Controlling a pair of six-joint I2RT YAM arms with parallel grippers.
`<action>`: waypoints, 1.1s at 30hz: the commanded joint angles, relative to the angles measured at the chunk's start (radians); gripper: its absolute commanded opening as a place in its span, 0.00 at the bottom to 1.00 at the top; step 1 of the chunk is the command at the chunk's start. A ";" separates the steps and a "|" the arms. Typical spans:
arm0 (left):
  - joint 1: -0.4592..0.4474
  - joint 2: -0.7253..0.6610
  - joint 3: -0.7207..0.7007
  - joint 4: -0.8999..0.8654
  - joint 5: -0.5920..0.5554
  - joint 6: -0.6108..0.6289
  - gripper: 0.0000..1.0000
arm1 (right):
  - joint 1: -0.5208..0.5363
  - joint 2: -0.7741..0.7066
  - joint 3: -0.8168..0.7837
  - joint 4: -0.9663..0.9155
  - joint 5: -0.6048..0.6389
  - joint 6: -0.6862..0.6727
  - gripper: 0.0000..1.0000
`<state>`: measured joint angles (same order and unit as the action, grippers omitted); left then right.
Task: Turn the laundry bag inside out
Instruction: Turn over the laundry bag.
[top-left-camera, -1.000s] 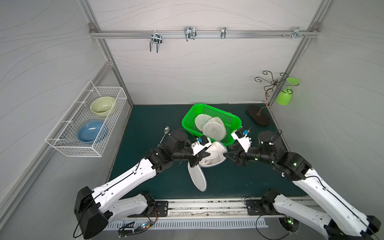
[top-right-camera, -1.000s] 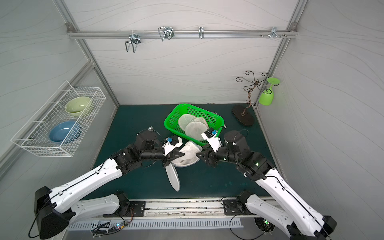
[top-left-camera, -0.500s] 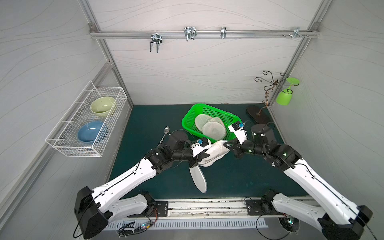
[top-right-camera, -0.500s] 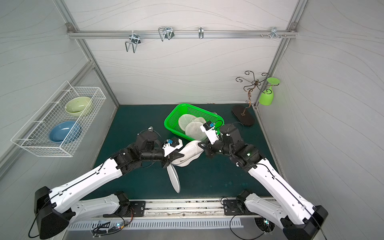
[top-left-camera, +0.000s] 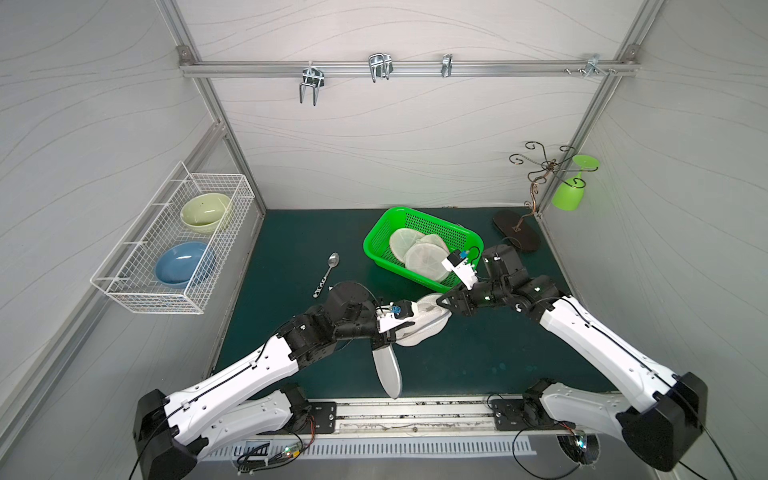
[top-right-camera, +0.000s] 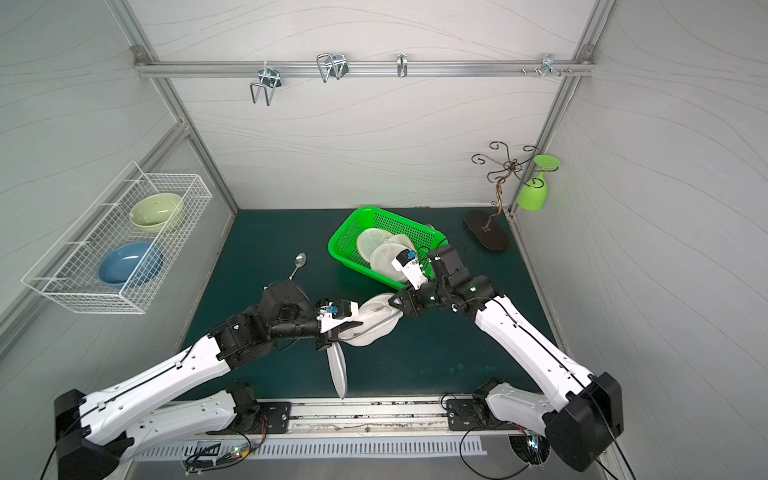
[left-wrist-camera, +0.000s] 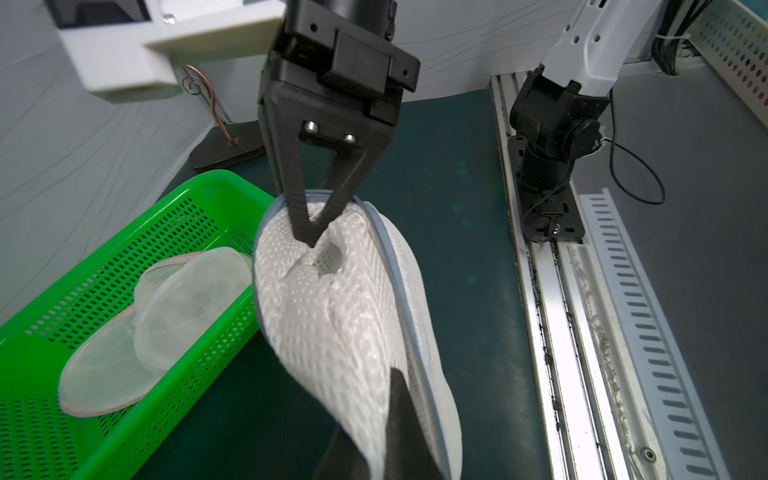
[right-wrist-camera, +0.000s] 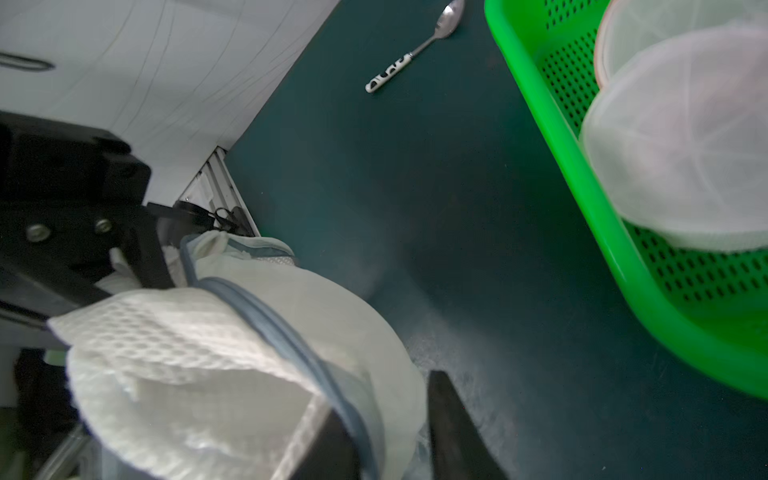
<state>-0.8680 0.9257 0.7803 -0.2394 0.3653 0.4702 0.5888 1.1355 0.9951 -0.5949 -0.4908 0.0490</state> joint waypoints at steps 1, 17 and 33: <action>-0.004 -0.024 0.028 0.187 -0.088 -0.059 0.00 | -0.023 -0.043 0.030 -0.002 -0.006 0.035 0.51; 0.009 0.053 -0.025 0.393 -0.084 -0.407 0.00 | -0.168 -0.172 0.168 -0.094 -0.064 0.473 0.59; 0.009 0.058 -0.012 0.372 -0.087 -0.392 0.00 | 0.037 -0.077 0.208 -0.078 0.258 0.433 0.37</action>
<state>-0.8627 0.9909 0.7479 0.0647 0.2684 0.0883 0.6205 1.0420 1.1763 -0.6640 -0.3119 0.4957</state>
